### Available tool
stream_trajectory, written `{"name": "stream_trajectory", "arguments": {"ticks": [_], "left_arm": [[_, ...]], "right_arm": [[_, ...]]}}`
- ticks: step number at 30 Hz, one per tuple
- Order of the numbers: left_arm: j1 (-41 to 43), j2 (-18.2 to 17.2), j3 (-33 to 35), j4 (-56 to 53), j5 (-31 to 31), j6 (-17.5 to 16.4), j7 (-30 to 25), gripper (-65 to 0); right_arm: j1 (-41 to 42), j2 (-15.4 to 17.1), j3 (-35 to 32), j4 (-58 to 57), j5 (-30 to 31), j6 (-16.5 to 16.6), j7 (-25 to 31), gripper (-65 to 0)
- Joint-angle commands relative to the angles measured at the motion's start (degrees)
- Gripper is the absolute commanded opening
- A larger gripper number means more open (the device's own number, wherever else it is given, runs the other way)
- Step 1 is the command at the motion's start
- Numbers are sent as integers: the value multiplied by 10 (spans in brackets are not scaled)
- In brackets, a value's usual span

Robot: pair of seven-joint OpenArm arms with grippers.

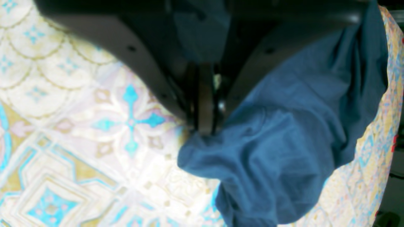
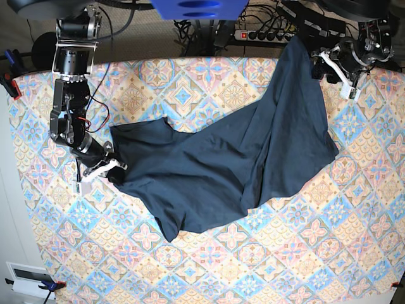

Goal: Layout the t-shirt on the table in an organized manner, then fold the t-shirt properly
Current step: 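Lift the shirt with both grippers and pull it across the table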

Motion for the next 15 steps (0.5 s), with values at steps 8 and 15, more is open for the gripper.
{"name": "stream_trajectory", "arguments": {"ticks": [8, 15], "left_arm": [[-15, -8, 45, -14, -11, -3, -14, -367], [-66, -8, 136, -73, -10, 0, -14, -371]], "right_arm": [[12, 8, 3, 12, 10, 5, 12, -650], [12, 8, 3, 14, 11, 5, 12, -650]]}}
